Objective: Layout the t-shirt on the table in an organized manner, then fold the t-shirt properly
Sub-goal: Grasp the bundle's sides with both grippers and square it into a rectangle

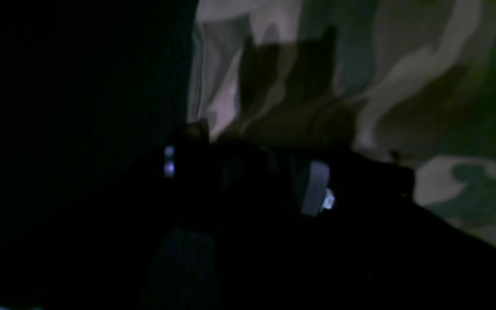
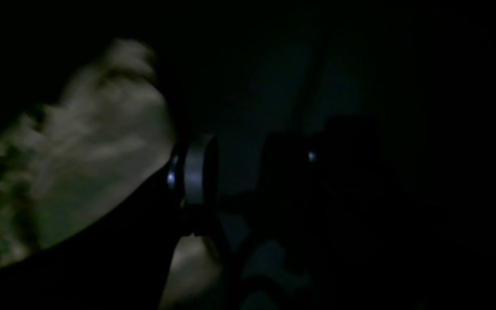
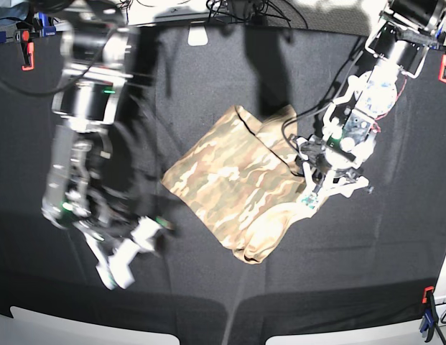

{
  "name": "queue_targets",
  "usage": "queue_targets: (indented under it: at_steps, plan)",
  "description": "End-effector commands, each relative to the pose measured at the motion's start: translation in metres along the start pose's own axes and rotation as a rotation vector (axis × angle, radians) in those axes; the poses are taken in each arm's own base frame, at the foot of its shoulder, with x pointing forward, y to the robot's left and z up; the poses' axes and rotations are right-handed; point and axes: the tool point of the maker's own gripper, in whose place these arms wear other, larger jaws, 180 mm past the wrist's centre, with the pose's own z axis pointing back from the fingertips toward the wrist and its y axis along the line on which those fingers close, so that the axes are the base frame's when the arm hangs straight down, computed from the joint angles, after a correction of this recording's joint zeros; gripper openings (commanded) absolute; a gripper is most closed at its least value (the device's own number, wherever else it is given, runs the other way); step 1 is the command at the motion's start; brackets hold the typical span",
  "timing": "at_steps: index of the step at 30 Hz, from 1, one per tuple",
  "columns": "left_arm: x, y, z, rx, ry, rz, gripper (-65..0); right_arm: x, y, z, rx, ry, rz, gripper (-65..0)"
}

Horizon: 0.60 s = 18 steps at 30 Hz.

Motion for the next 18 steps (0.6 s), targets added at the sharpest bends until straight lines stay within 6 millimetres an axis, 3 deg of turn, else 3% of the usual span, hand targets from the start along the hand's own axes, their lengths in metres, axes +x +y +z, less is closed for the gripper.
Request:
queue_targets:
  at_steps: [1, 6, 12, 18]
  plan:
    - [0.018, 0.015, 0.002, 0.031, -0.049, 0.0, -35.4, 0.019, -0.005, 0.004, 0.002, -0.053, 0.012, -40.5]
    - [0.031, 0.027, 0.002, 0.053, -0.071, -0.004, -35.4, -0.017, 0.008, -0.005, 0.042, 0.032, -0.032, -40.5]
    - [0.039, 0.037, 0.002, 0.071, -0.075, -0.009, -35.4, -0.071, 0.063, -0.022, 0.169, 0.186, 0.023, -40.5]
    - [0.026, 0.055, 0.004, 0.159, 0.006, -0.084, -35.4, -0.081, 0.095, -0.017, 0.256, 0.176, 0.008, -40.5]
